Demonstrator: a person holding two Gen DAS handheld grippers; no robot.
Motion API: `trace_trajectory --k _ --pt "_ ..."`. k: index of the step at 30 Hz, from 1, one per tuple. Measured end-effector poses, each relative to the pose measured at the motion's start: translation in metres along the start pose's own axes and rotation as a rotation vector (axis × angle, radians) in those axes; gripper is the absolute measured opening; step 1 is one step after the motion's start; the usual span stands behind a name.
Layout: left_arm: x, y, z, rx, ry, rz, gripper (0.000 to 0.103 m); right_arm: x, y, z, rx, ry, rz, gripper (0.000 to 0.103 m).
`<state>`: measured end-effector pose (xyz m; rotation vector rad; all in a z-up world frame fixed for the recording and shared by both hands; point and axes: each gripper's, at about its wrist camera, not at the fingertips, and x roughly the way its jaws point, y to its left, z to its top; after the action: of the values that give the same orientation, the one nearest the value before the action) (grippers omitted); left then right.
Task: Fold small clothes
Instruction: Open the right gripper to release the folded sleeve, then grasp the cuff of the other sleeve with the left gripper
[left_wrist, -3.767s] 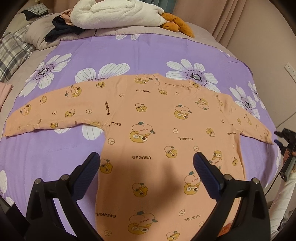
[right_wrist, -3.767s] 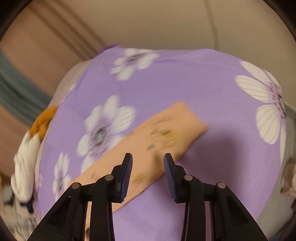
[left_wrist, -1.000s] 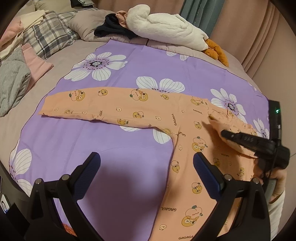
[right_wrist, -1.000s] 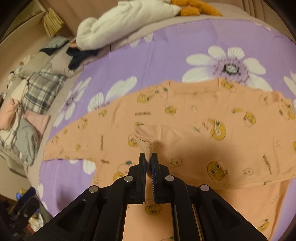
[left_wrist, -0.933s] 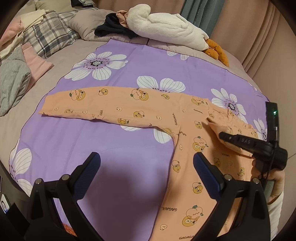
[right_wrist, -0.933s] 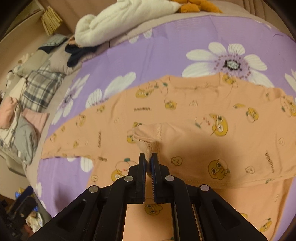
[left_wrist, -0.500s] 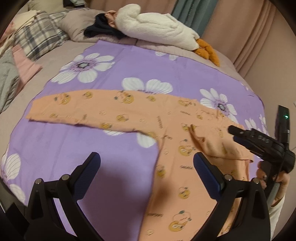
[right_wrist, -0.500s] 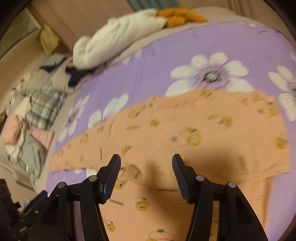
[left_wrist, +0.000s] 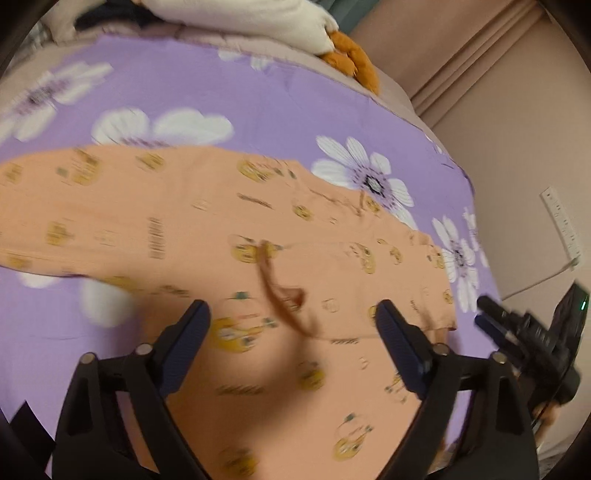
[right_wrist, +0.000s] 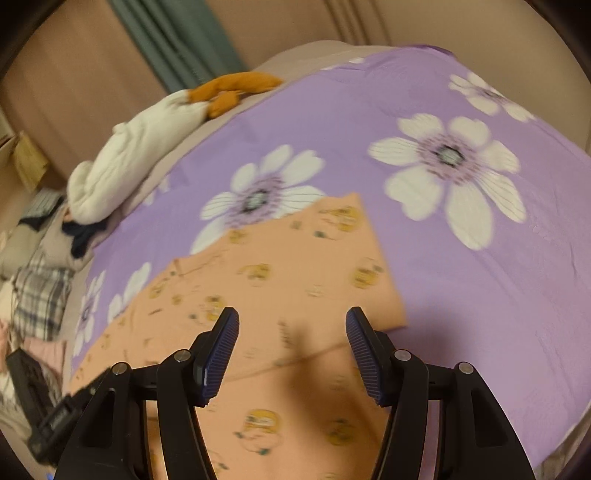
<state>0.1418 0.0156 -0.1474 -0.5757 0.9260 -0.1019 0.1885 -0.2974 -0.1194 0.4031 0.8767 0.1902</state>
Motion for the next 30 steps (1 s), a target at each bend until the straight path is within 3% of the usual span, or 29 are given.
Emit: trace_trajectory --k 3,6,8,10,18,21,30 --pt "0.024 0.0 0.002 -0.042 0.048 -0.025 0.073 -0.001 -0.021 -0.002 0.053 0.001 -0.003 0.06" --pt "0.039 -0.001 0.002 -0.061 0.076 -0.04 0.047 -0.001 -0.039 -0.005 0.091 0.005 -0.019 0.06" --pt "0.047 -0.004 0.001 -0.036 0.086 -0.033 0.024 0.0 -0.047 -0.006 0.104 0.01 -0.025 0.06" --pt "0.05 -0.005 0.001 -0.015 0.085 -0.006 0.01 0.001 -0.053 -0.006 0.116 0.013 -0.031 0.06" --pt "0.036 -0.029 0.013 0.089 0.002 0.051 0.006 0.005 -0.062 -0.008 0.137 0.019 -0.036 0.06" --pt "0.021 -0.04 0.023 0.114 -0.035 0.009 0.006 0.005 -0.061 -0.006 0.132 0.016 -0.039 0.06" --pt "-0.015 -0.047 0.06 0.109 -0.08 0.036 0.006 0.005 -0.05 0.003 0.09 0.013 -0.053 0.06"
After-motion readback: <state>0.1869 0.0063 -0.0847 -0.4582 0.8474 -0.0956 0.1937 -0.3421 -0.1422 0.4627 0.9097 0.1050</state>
